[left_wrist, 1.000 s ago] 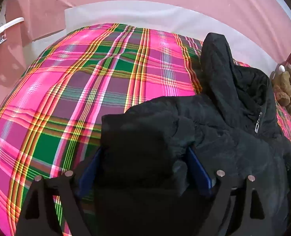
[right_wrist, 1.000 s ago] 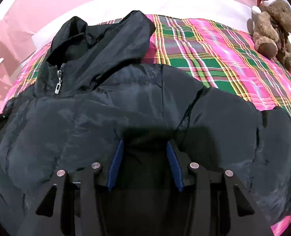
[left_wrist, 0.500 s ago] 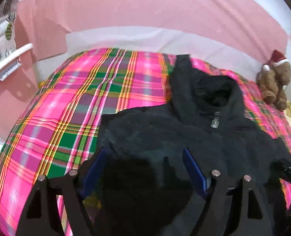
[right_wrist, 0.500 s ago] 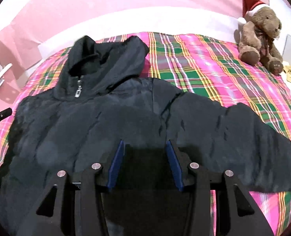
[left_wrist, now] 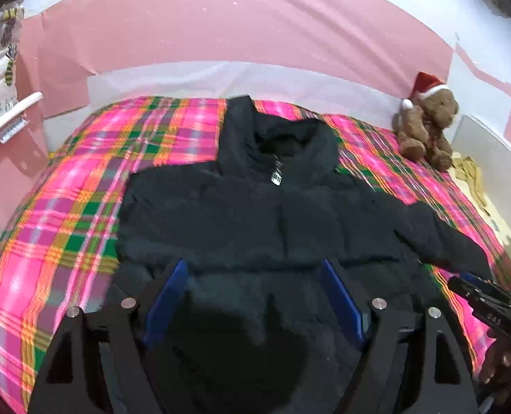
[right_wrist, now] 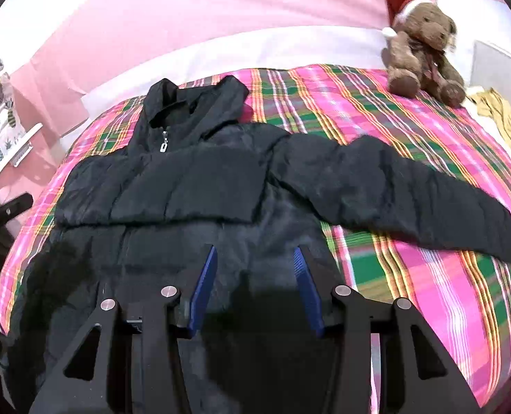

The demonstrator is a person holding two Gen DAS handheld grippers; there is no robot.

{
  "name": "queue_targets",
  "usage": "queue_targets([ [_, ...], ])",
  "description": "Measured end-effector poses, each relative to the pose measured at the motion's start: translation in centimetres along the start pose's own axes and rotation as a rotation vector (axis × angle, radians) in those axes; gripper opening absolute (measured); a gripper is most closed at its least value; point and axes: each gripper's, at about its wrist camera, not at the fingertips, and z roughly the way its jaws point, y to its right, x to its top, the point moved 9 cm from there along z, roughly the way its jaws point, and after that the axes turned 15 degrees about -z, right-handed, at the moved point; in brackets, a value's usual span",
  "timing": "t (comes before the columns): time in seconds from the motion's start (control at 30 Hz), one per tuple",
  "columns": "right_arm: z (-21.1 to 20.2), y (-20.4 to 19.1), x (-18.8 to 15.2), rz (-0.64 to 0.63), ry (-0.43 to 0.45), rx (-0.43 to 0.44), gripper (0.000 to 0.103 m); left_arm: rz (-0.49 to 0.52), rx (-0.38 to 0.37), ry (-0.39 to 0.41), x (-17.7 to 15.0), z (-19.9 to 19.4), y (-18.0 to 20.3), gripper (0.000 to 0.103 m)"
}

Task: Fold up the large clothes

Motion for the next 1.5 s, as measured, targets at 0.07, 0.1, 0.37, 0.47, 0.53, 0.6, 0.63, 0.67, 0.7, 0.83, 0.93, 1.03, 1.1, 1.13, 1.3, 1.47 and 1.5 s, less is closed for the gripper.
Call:
queue_targets([
  [0.07,-0.6,0.6,-1.1,0.025,-0.010,-0.002,0.047,0.010,-0.007,-0.020,-1.3,0.1,0.7,0.081],
  [0.1,-0.8,1.1,-1.7,0.040,-0.014,-0.005,0.048,0.013,-0.009,-0.029,-1.9,0.3,1.0,0.081],
  [0.37,-1.2,5.4,-4.6,0.147,-0.030,-0.043,0.059,0.050,-0.032,-0.087,-3.9,1.9,3.2,0.081],
  [0.47,-0.6,8.4,-5.7,0.213,-0.044,-0.064,0.059,0.063,-0.029,-0.091,-3.5,3.0,3.7,0.081],
  [0.53,-0.2,10.5,-6.3,0.252,-0.054,-0.080,0.059,0.073,-0.023,-0.094,-3.1,4.2,3.9,0.081],
  [0.6,0.5,12.5,-6.9,0.293,-0.069,-0.091,0.059,0.080,-0.014,-0.092,-2.4,5.6,3.8,0.081],
  [0.63,0.9,13.7,-7.3,0.322,-0.075,-0.092,0.059,0.079,-0.003,-0.097,-2.0,6.4,3.6,0.081],
  [0.67,1.4,15.1,-7.7,0.354,-0.084,-0.096,0.059,0.076,0.001,-0.102,-1.7,7.2,3.5,0.081],
  [0.7,2.0,16.6,-8.2,0.388,-0.092,-0.106,0.059,0.073,0.001,-0.104,-1.2,8.1,3.4,0.081],
  [0.83,3.2,21.2,-9.5,0.498,-0.103,-0.139,0.059,0.076,0.019,-0.109,0.2,11.1,3.6,0.081],
  [0.93,3.9,24.5,-10.2,0.592,-0.091,-0.158,0.059,0.081,0.029,-0.126,0.5,13.3,4.1,0.081],
  [1.03,4.3,27.3,-10.3,0.680,-0.051,-0.154,0.059,0.094,0.040,-0.133,0.1,14.9,4.6,0.081],
  [1.1,4.7,28.6,-10.1,0.728,-0.025,-0.143,0.059,0.103,0.039,-0.133,-0.2,15.4,5.1,0.082],
  [1.13,4.9,29.2,-10.0,0.744,-0.011,-0.142,0.059,0.108,0.038,-0.132,-0.2,15.6,5.3,0.082],
  [1.3,5.5,31.3,-9.4,0.795,0.020,-0.176,0.058,0.119,0.044,-0.125,-0.5,16.2,5.5,0.085],
  [1.47,5.3,31.8,-8.0,0.777,0.026,-0.202,0.017,0.108,0.032,-0.129,-0.3,16.2,5.4,0.085],
  [1.5,5.1,31.7,-7.5,0.759,0.032,-0.210,0.015,0.106,0.030,-0.130,-0.2,16.1,5.4,0.085],
])
